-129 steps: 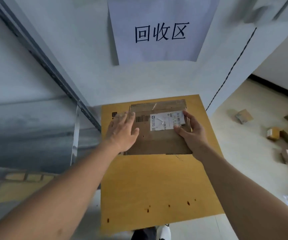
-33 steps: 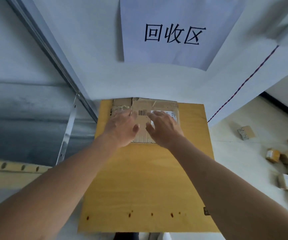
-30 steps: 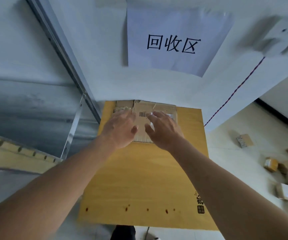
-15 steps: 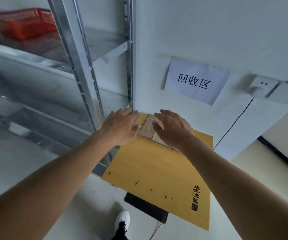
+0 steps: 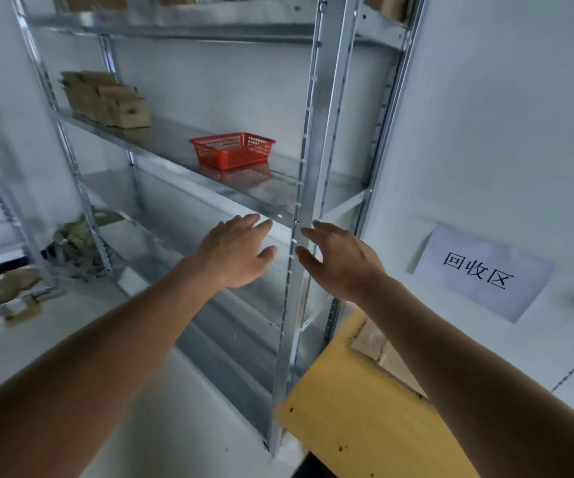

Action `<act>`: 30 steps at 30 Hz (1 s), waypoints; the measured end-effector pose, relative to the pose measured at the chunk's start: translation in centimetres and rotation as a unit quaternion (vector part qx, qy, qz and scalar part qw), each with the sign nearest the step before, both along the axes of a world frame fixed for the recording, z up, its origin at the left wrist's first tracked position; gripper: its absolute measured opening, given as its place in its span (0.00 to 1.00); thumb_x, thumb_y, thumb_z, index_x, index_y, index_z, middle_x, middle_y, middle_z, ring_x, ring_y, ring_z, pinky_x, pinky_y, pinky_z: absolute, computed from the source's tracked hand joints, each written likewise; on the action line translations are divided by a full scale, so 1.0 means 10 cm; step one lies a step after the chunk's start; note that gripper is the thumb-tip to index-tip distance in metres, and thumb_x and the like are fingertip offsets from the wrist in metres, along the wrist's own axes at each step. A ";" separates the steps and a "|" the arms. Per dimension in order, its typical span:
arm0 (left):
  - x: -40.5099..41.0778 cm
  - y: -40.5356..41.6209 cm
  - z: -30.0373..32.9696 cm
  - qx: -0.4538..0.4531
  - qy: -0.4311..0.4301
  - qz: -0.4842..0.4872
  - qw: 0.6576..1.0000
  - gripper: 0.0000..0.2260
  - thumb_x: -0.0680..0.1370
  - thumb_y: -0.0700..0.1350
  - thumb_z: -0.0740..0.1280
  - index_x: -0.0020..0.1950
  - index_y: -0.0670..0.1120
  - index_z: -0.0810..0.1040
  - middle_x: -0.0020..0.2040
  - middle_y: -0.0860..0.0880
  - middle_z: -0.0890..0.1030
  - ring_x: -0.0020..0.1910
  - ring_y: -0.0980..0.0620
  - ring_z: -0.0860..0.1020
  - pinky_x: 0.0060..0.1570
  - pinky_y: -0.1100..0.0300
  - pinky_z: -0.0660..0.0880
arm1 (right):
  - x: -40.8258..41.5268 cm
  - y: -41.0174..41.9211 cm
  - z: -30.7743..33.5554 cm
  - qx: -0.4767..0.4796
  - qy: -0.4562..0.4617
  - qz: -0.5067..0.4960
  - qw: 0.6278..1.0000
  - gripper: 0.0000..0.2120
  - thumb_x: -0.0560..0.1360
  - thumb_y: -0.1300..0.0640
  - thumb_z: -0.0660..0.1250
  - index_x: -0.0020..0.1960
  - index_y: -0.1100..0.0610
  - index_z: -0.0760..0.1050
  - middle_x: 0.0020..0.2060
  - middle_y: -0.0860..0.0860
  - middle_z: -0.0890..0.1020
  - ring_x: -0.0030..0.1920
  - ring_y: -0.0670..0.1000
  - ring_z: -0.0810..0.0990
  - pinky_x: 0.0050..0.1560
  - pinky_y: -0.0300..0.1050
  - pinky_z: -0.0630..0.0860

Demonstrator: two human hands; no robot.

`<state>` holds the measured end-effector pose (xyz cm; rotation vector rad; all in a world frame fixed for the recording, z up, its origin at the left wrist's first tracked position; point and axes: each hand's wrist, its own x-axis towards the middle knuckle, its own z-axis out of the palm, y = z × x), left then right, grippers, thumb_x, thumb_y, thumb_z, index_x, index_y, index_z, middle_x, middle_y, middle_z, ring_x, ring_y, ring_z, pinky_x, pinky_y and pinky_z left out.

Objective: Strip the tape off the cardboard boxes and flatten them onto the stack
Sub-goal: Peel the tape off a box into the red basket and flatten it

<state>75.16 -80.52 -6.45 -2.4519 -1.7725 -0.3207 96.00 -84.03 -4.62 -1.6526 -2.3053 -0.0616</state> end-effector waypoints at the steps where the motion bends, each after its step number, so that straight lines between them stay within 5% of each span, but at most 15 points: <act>1: -0.16 0.07 0.05 0.005 -0.002 0.007 1.000 0.28 0.85 0.60 0.54 0.83 0.50 0.59 0.83 0.47 0.59 0.81 0.45 0.60 0.78 0.42 0.61 | -0.17 0.09 0.06 0.005 -0.002 0.005 1.000 0.26 0.85 0.40 0.56 0.79 0.48 0.67 0.79 0.49 0.68 0.77 0.54 0.69 0.72 0.54 0.70; 11: -1.97 1.11 0.51 0.029 0.017 0.049 0.998 0.28 0.85 0.61 0.55 0.83 0.51 0.60 0.84 0.48 0.58 0.81 0.44 0.60 0.77 0.40 0.62 | -1.95 1.28 0.45 0.020 0.019 0.027 0.999 0.25 0.81 0.37 0.53 0.74 0.44 0.70 0.69 0.47 0.78 0.64 0.57 0.79 0.60 0.56 0.79; 14: -2.49 1.38 0.65 0.038 0.026 0.055 0.997 0.27 0.85 0.60 0.55 0.82 0.50 0.61 0.83 0.48 0.60 0.80 0.45 0.62 0.77 0.43 0.63 | -2.39 1.66 0.55 0.030 0.042 0.042 0.998 0.30 0.77 0.34 0.49 0.76 0.41 0.68 0.70 0.46 0.77 0.65 0.57 0.78 0.61 0.57 0.79; 20: -3.27 1.91 0.82 0.046 0.035 0.064 0.996 0.26 0.86 0.57 0.55 0.82 0.49 0.62 0.82 0.50 0.62 0.80 0.47 0.62 0.77 0.49 0.62 | -3.10 2.37 0.70 0.035 0.038 0.056 0.997 0.20 0.82 0.41 0.59 0.71 0.46 0.74 0.67 0.49 0.79 0.66 0.57 0.78 0.61 0.54 0.77; 30: -4.30 3.51 0.94 0.067 -0.009 0.073 0.995 0.26 0.85 0.58 0.58 0.81 0.48 0.65 0.79 0.51 0.68 0.76 0.48 0.68 0.74 0.48 0.68 | -4.22 4.18 0.83 0.035 0.076 0.142 0.986 0.24 0.84 0.38 0.57 0.76 0.44 0.69 0.75 0.47 0.72 0.73 0.54 0.72 0.69 0.53 0.71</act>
